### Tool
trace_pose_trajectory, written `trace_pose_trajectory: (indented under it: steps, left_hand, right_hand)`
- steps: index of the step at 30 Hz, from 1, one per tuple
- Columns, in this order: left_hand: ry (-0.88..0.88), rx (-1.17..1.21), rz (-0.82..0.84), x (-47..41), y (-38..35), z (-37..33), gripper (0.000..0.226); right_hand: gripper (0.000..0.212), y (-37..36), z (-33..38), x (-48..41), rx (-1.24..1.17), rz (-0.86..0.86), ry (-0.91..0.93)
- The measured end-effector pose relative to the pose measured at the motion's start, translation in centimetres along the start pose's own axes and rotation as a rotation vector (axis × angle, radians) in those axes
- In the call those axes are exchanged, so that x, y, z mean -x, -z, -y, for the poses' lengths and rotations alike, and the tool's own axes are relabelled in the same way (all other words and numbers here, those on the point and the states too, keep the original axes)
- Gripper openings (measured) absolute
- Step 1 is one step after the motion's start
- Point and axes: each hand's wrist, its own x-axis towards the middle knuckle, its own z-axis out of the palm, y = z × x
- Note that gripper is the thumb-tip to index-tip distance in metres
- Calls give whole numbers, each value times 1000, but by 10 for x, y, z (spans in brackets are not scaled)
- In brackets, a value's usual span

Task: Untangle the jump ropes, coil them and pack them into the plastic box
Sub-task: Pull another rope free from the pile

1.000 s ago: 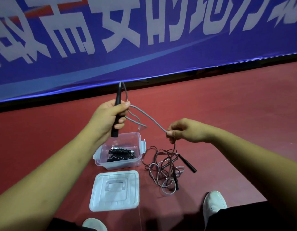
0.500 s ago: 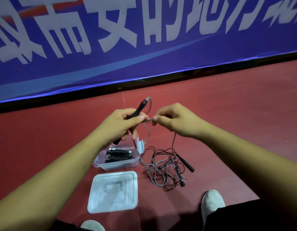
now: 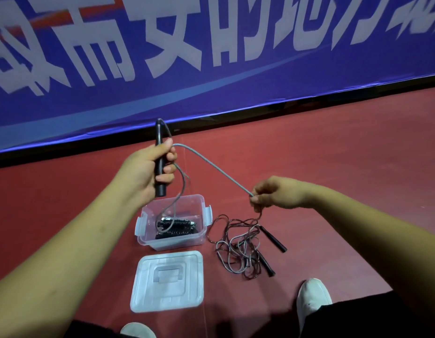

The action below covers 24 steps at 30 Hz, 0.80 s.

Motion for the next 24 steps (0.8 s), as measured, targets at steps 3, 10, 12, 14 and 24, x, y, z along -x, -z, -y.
trace_pose_trajectory:
  steps: [3, 10, 12, 14, 24]
  left_hand:
    - [-124, -418, -180, -7, 9, 5, 8]
    - [-135, -468, 81, 6, -11, 20, 13]
    - [-114, -542, 196, 10, -18, 27, 14]
    - [-86, -634, 287, 12, -21, 32, 17]
    - [-110, -182, 174, 12, -24, 20, 17]
  right_hand:
    - [18, 3, 7, 1, -93, -154, 40]
    - [19, -11, 51, 4, -69, -215, 221]
    - [19, -13, 63, 7, -100, -241, 295]
    - [20, -12, 71, 9, -110, -281, 342]
    - [25, -8, 39, 8, -124, -73, 221]
